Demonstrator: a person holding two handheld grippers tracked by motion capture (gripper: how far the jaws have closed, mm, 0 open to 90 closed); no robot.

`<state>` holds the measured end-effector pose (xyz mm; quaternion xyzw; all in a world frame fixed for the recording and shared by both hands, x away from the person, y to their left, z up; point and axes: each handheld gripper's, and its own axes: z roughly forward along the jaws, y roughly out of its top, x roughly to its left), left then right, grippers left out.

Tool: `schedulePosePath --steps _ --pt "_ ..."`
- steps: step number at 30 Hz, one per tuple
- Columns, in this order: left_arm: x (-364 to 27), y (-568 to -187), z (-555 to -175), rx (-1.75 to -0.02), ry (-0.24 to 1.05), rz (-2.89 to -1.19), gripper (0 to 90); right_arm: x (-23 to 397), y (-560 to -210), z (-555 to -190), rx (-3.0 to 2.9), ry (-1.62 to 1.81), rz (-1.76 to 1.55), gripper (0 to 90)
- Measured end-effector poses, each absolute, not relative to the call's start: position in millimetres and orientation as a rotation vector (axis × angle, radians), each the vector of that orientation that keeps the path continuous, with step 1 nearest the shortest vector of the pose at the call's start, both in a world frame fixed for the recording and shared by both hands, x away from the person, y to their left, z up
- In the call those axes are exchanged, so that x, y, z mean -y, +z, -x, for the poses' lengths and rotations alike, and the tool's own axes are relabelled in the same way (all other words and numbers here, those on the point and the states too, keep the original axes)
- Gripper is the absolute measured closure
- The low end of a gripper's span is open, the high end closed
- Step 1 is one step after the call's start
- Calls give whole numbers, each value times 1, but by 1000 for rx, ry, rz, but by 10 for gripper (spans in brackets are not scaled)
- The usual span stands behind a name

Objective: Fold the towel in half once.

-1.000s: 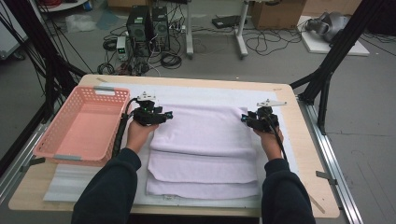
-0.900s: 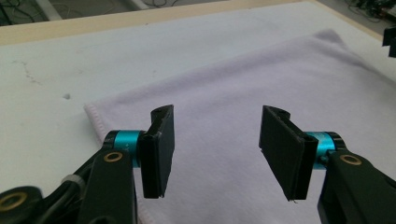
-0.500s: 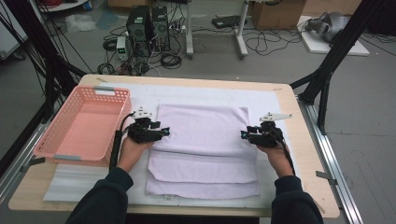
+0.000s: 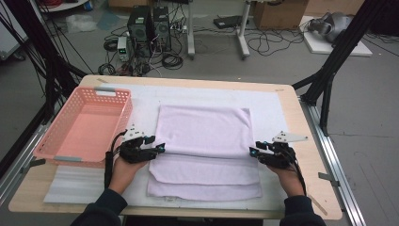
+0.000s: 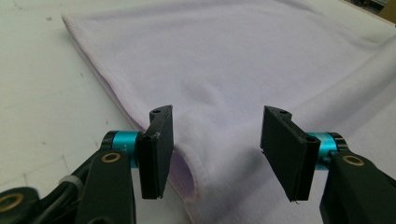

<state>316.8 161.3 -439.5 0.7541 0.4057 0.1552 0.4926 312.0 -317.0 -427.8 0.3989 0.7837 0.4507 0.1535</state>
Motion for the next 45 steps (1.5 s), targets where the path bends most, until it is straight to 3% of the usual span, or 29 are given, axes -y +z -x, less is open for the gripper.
schedulePosePath --steps 23,33,38,45 --pt "-176 -452 -235 -1003 332 -1881 470 306 -434 -227 -2273 1231 -1108 545" --pt "-164 -452 -223 -941 465 -2009 696 310 -434 -214 -2268 1189 -1112 544" --pt "-160 -449 -221 -891 539 -2033 725 315 -433 -211 -2255 1196 -1133 544" --pt "-159 -448 -219 -860 523 -2018 865 315 -434 -212 -2262 1194 -1125 543"
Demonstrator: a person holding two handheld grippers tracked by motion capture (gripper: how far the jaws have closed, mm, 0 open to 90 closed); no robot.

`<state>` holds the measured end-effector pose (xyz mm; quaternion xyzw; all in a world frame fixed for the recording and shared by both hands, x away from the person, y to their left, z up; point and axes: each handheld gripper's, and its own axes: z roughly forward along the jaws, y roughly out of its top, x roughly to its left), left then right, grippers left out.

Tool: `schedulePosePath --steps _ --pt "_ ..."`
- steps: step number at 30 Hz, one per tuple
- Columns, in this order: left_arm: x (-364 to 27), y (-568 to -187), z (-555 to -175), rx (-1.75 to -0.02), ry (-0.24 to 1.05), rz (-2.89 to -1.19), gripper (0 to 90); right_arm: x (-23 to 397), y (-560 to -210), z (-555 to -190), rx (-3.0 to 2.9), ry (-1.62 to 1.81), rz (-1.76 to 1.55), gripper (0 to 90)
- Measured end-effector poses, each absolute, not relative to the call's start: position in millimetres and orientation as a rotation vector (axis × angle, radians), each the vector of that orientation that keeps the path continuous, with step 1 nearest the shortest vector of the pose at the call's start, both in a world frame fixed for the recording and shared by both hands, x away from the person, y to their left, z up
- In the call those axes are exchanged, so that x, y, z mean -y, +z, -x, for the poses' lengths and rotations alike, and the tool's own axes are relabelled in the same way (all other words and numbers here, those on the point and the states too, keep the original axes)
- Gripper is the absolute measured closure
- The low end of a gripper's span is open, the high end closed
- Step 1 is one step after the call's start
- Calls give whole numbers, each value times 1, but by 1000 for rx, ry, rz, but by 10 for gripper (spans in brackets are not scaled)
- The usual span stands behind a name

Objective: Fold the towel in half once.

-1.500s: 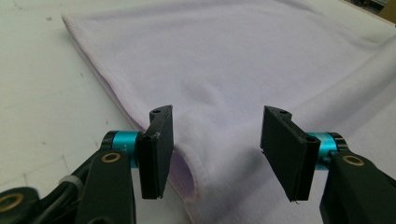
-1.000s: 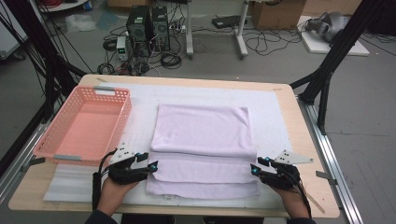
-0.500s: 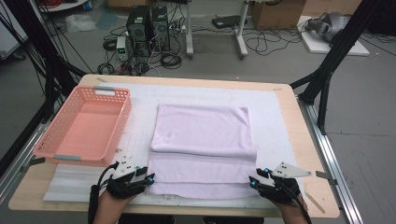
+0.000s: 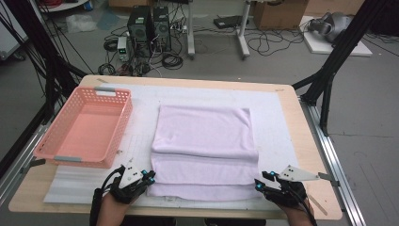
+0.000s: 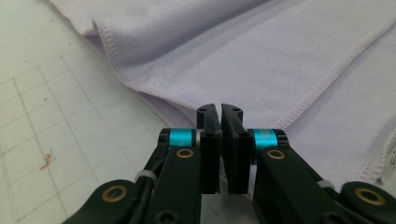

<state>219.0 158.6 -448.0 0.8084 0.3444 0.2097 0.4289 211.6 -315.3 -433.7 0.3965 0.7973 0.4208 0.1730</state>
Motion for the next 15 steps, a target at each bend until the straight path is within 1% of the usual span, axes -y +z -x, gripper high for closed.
schedulePosePath --steps 6,11,13,14,15 --pt "-166 -444 -219 -896 448 -1928 871 315 -432 -210 -2275 1223 -1099 543" --pt "-171 -440 -217 -913 410 -1878 871 303 -436 -210 -2367 1244 -1000 548" --pt "-171 -440 -216 -915 398 -1870 871 299 -440 -213 -2385 1173 -1005 632" --pt "-172 -439 -215 -913 392 -1868 871 298 -443 -214 -2398 1135 -1005 722" --pt "-172 -439 -214 -915 388 -1864 872 298 -444 -214 -2425 1111 -988 846"
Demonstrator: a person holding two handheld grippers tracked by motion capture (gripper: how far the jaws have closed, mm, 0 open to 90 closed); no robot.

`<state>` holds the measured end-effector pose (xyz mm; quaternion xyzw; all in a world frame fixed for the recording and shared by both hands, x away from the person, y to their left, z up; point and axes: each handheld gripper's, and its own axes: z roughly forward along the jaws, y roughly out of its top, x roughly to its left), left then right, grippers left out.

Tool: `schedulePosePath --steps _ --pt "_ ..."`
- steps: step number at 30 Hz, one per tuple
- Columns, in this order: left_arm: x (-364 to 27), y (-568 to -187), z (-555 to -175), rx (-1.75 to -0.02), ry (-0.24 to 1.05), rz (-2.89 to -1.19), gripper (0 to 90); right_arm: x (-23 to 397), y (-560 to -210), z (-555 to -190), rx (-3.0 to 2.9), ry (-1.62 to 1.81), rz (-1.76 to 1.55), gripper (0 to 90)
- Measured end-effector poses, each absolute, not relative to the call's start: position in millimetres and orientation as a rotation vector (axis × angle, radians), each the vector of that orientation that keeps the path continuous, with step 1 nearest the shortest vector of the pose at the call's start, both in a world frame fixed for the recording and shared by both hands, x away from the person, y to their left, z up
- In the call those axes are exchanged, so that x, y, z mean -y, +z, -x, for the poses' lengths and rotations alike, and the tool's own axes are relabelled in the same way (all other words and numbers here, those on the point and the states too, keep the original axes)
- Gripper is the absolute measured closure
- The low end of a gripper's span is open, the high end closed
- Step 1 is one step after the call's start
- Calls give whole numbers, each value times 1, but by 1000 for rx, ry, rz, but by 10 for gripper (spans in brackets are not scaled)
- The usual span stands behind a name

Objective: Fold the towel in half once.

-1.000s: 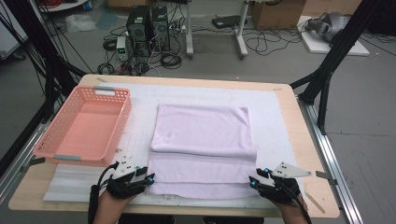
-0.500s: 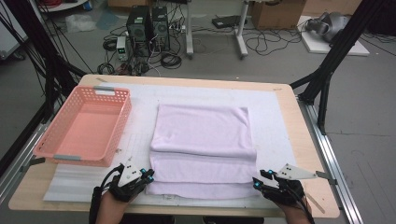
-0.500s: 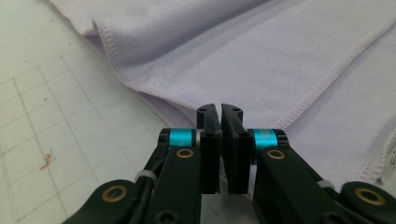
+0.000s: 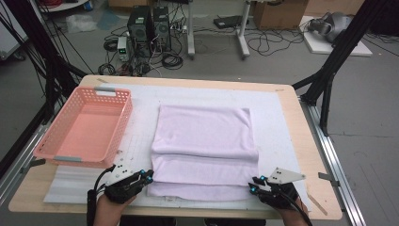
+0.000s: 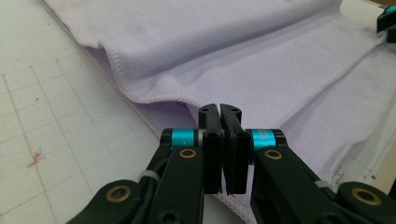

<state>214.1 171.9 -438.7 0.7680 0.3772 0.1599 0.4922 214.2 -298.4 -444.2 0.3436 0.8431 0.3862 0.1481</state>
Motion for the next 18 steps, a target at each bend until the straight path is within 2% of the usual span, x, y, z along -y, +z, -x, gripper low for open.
schedulePosePath --steps 3,15,17,18 --pt "-174 -435 -211 -911 368 -1846 872 301 -440 -211 -2437 1127 -950 878" --pt "-183 -429 -186 -904 299 -1854 872 317 -425 -188 -2475 1227 -878 879" --pt "-181 -434 -184 -911 263 -1895 863 318 -428 -187 -2499 1204 -908 854" --pt "-180 -436 -183 -922 264 -1906 830 318 -430 -187 -2505 1179 -920 781"
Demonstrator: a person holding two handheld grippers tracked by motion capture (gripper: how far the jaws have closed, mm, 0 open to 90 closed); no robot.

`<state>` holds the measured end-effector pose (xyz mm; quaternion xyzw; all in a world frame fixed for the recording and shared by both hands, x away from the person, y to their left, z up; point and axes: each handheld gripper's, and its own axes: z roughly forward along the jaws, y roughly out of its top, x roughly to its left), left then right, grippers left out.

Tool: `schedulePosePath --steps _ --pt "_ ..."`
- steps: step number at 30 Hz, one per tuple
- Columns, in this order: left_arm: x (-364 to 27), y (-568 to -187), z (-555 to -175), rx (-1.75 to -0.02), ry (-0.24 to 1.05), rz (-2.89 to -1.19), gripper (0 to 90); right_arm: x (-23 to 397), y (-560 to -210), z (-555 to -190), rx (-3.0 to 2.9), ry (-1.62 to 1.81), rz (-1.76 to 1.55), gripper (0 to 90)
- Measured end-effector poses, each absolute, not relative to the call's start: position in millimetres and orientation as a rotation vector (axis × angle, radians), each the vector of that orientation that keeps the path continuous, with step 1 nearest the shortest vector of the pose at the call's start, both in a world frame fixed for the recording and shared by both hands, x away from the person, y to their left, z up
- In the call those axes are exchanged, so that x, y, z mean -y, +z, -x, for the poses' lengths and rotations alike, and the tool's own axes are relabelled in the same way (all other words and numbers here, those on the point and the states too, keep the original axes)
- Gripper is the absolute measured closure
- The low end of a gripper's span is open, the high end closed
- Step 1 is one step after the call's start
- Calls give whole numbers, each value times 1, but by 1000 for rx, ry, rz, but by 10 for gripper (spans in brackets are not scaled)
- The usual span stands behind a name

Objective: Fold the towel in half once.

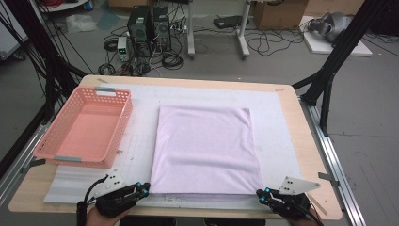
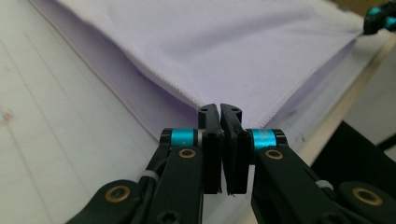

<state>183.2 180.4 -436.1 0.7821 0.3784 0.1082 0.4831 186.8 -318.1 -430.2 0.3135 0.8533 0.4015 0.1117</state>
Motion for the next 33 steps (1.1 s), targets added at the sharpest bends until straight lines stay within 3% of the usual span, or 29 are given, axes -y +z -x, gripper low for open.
schedulePosePath --steps 2,6,14,18,20,22,24,27,33 --pt "-183 -436 -185 -965 267 -1875 640 322 -431 -187 -2482 1202 -978 678" --pt "-194 -431 -188 -1020 306 -1778 514 335 -421 -187 -2312 1359 -1084 622" --pt "-191 -449 -205 -1127 240 -1807 487 317 -443 -198 -2384 1124 -1233 551" --pt "-183 -455 -205 -1117 209 -1843 474 309 -443 -196 -2383 1031 -1216 566" --pt "-180 -455 -202 -1103 206 -1853 489 309 -443 -196 -2374 1027 -1239 606" --pt "-177 -456 -198 -1084 219 -1868 520 310 -441 -196 -2376 1032 -1274 728" --pt "-174 -456 -195 -1064 255 -1898 611 310 -442 -196 -2408 1075 -1265 836" --pt "-172 -454 -194 -1068 221 -1917 859 310 -442 -196 -2414 1079 -1251 855" --pt "-184 -443 -192 -1066 149 -1887 872 313 -433 -190 -2426 1121 -1239 862"
